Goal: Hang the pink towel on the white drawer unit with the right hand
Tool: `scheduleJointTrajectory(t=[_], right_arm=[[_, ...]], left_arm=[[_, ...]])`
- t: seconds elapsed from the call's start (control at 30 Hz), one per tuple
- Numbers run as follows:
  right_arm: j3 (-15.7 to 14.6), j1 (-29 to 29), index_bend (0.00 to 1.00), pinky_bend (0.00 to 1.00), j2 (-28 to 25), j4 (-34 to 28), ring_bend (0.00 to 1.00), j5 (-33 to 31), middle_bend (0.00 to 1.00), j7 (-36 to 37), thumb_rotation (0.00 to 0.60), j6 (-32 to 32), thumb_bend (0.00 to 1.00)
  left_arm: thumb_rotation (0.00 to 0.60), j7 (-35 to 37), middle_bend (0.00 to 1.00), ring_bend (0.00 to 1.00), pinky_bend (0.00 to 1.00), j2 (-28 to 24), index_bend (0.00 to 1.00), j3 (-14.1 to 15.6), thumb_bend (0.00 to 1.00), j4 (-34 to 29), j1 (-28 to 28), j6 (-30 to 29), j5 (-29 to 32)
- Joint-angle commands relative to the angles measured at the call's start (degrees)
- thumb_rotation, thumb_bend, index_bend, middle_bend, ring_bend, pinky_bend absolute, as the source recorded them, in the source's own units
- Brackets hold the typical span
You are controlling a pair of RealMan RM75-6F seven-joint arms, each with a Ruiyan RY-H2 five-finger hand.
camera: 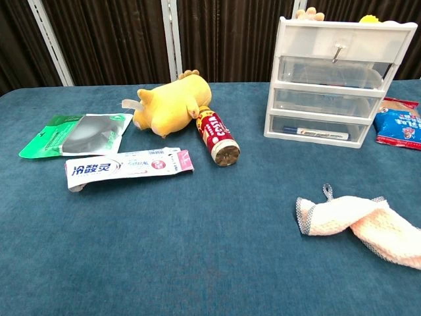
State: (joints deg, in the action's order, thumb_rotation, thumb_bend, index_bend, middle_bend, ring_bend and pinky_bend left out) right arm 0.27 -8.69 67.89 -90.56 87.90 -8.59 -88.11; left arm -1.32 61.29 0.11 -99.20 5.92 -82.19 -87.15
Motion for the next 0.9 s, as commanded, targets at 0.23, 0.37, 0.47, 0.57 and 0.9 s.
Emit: scheduleJointTrajectory(t=[0.23,0.37,0.47,0.57,0.9], right_arm=[[-0.2,0.4,0.05,0.12,-0.3,-3.9,0.0,0.2,0.05,-0.3,0.6,1.3,0.0],[-0.5,0.1,0.1,0.19,-0.4,-9.0,0.06,-0.4,0.12,-2.3,0.6,3.5,0.0],[-1.0,-0.5,0.14,0.21,0.0,-12.5,0.09,-1.5,0.16,-5.3,0.6,6.2,0.0],[-1.4,-1.6,0.17,0.22,1.7,-14.7,0.11,-2.6,0.18,-9.5,0.6,9.4,0.0],[0.7,-4.1,0.23,0.24,12.5,-12.0,0.13,-10.3,0.21,-19.6,0.6,14.8,0.0]], left_arm=[[0.6,0.0,0.0,0.0,0.0,0.0,0.0,-0.1,0.03,-0.1,-0.1,-0.1,0.2],[0.6,0.0,0.0,0.0,0.0,0.1,0.0,-0.1,0.03,-0.2,0.0,0.1,0.4],[0.6,0.0,0.0,0.0,0.0,0.1,0.0,-0.1,0.03,-0.2,0.0,0.2,0.4],[0.6,0.1,0.0,0.0,0.0,0.0,0.0,0.0,0.03,-0.3,0.0,0.4,0.5],[0.6,1.7,0.0,0.0,0.0,-0.8,0.0,0.0,0.03,-0.5,0.1,0.6,0.5]])
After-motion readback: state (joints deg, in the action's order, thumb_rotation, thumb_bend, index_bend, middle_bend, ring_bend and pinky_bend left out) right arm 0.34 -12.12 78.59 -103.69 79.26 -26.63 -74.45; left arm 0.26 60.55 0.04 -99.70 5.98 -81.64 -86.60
